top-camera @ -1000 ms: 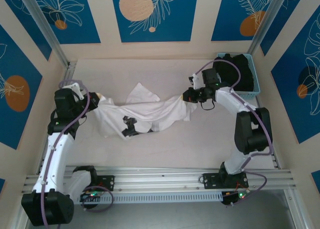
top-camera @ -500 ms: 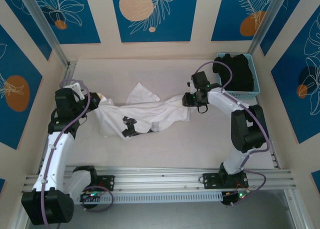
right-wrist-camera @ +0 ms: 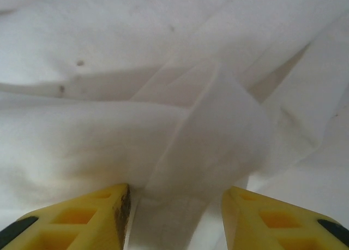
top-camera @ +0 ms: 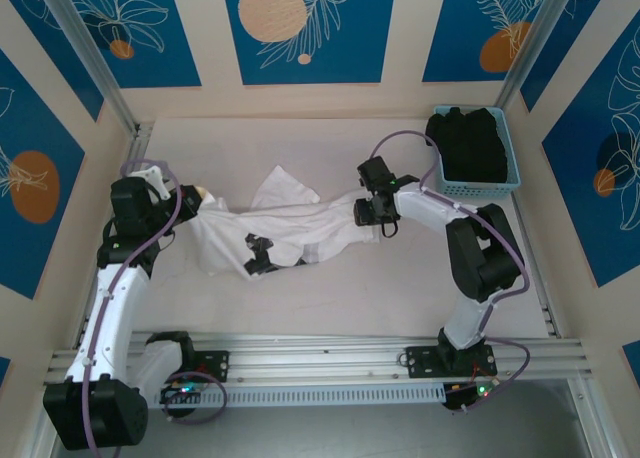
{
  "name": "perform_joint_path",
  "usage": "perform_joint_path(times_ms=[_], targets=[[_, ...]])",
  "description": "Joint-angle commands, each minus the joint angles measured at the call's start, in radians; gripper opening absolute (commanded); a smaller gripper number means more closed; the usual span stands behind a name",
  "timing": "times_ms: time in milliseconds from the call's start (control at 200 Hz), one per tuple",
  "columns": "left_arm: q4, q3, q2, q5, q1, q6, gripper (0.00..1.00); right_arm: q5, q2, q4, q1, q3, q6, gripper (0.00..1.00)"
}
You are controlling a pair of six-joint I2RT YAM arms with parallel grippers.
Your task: Fold the inside-out t-shirt
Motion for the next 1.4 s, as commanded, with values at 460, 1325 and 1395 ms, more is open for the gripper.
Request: perform_joint_path(times_ms=[460, 1325, 1395], targets=[[0.025, -0.006, -0.015, 0.019, 0.014, 0.012, 0.00, 0.078, -0.103, -0.047, -0.040, -0.051, 0.008, 0.17], [0.047, -0.020, -0.017, 0.033, 0.016, 0.004, 0.00, 0.018, -0.071, 0.022, -0.025, -0.065, 0.005, 0.46], [0.049, -0.021, -0.017, 0.033, 0.014, 0.004, 0.00, 0.039, -0.053, 0.027, -0.028, -0.055, 0.008, 0.41]])
